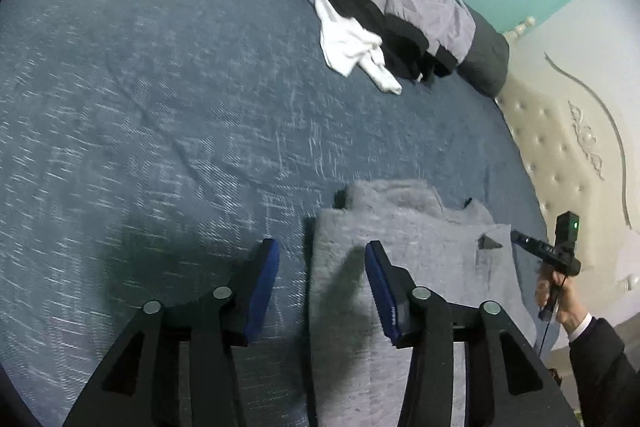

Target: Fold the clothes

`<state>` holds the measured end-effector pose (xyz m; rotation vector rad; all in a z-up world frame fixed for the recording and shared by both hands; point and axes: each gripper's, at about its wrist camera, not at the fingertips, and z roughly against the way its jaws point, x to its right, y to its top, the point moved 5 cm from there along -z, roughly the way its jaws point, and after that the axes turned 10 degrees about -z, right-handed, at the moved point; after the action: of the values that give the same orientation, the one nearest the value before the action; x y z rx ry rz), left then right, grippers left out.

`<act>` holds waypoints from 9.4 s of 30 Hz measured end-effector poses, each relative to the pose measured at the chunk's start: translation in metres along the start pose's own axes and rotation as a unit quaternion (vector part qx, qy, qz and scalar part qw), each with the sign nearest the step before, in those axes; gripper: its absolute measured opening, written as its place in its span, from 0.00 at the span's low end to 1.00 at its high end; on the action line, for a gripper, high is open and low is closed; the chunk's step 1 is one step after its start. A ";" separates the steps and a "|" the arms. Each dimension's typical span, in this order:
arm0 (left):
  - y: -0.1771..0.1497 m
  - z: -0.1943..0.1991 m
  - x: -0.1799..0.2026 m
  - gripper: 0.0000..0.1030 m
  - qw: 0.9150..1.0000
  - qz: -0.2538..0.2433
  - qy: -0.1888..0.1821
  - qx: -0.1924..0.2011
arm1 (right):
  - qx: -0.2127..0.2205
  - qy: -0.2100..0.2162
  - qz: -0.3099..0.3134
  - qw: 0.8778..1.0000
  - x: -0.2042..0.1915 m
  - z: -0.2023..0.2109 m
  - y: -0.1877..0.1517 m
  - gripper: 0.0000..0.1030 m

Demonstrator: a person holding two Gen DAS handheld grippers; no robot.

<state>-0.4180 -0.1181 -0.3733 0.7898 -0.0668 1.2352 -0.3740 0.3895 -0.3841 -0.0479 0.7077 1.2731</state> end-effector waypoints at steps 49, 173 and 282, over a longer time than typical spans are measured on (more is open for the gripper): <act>-0.022 0.047 0.097 0.34 0.991 -0.124 0.046 -0.027 | -0.039 -0.001 0.118 0.992 -0.073 0.048 -0.076 0.14; -0.151 0.079 0.028 0.41 0.994 -0.020 0.071 -0.085 | -0.066 -0.087 0.069 0.992 -0.038 0.000 -0.091 0.00; -0.221 0.136 0.055 0.60 0.990 0.138 0.010 0.036 | -0.166 -0.037 0.096 0.981 -0.135 -0.032 -0.223 0.00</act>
<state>-0.1586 -0.1738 -0.3584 0.8510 -0.1194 1.5143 -0.2075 0.1895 -0.4174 -0.2075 0.4366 1.5603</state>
